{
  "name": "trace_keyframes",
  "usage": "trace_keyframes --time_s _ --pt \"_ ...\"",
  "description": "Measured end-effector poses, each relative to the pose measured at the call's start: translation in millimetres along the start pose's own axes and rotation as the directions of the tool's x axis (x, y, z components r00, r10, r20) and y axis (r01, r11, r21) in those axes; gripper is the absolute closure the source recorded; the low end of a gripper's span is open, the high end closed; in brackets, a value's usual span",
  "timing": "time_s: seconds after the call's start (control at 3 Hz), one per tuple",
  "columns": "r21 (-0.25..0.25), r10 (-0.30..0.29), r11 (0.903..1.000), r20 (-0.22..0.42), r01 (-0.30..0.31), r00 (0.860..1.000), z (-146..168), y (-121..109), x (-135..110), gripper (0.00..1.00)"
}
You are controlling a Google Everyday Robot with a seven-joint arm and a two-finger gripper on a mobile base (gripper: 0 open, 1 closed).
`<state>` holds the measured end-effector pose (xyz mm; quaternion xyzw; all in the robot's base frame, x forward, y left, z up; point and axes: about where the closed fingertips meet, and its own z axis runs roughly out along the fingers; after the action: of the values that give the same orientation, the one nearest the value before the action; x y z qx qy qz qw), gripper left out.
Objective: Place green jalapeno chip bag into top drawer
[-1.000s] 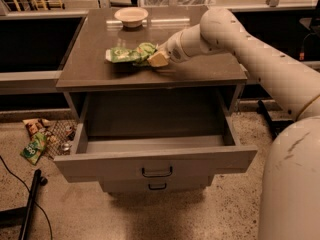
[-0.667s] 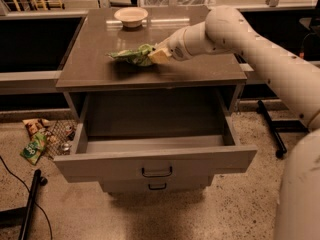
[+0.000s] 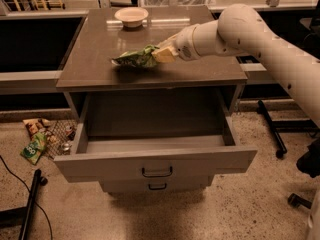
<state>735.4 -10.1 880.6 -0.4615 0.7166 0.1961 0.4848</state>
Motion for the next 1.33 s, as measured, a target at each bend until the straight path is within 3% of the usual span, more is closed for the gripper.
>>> trace_keyframes --time_s 0.33,0.67,1.0,1.33 --pt "-0.039 -0.037 0.9985 0.019 0.038 0.999 -7.9 18.9 -6.3 1.00" --pt "-0.092 -0.104 0.9897 0.060 0.109 0.993 -37.9 68.8 -21.1 1.00" --pt "-0.130 -0.119 0.9835 0.057 0.126 0.991 -67.1 125.7 -14.3 1.00" --pt "-0.162 -0.051 0.9852 0.030 0.055 0.998 -79.8 177.0 27.6 1.00"
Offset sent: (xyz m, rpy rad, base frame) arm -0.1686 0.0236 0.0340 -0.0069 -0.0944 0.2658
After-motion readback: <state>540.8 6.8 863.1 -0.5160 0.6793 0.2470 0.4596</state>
